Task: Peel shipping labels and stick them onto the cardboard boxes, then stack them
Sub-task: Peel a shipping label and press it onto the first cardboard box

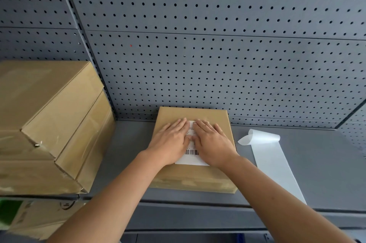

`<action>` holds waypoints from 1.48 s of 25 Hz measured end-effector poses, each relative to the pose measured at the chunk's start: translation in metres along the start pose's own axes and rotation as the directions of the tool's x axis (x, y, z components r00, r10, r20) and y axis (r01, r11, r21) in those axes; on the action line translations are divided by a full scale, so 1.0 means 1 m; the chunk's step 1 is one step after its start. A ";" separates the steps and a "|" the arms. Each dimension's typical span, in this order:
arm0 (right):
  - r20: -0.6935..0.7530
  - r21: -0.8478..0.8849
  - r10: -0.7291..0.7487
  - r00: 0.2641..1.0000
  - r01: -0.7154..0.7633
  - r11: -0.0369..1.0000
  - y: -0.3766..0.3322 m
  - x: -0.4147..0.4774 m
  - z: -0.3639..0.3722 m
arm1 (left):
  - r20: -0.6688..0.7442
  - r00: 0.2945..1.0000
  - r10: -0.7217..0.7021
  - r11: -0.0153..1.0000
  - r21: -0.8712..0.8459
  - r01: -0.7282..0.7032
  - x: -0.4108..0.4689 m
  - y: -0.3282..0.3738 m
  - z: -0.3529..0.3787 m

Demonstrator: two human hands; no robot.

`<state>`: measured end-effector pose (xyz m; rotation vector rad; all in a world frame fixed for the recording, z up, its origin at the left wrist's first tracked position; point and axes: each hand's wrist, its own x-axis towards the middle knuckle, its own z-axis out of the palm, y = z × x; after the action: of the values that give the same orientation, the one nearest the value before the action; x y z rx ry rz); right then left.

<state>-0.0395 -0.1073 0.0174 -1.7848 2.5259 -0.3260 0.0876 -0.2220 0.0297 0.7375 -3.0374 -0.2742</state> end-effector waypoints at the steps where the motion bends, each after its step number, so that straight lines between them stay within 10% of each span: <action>1: 0.008 0.005 0.024 1.000 -0.024 1.000 0.004 -0.002 0.000 | 0.008 1.000 -0.007 1.000 0.002 0.007 -0.001 -0.001 0.000; 28: 0.009 0.026 0.053 0.999 -0.053 0.998 0.005 -0.061 -0.011 | 0.037 0.999 0.001 1.000 -0.005 0.000 -0.052 0.005 -0.001; 37: -0.043 -0.022 -0.157 0.987 0.156 0.987 -0.032 -0.107 0.001 | 0.008 0.992 0.128 0.992 0.004 -0.128 -0.108 0.025 0.010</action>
<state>0.0266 -0.0180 0.0120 -2.0109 2.4299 -0.3522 0.1719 -0.1495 0.0284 0.5394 -3.0766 -0.2689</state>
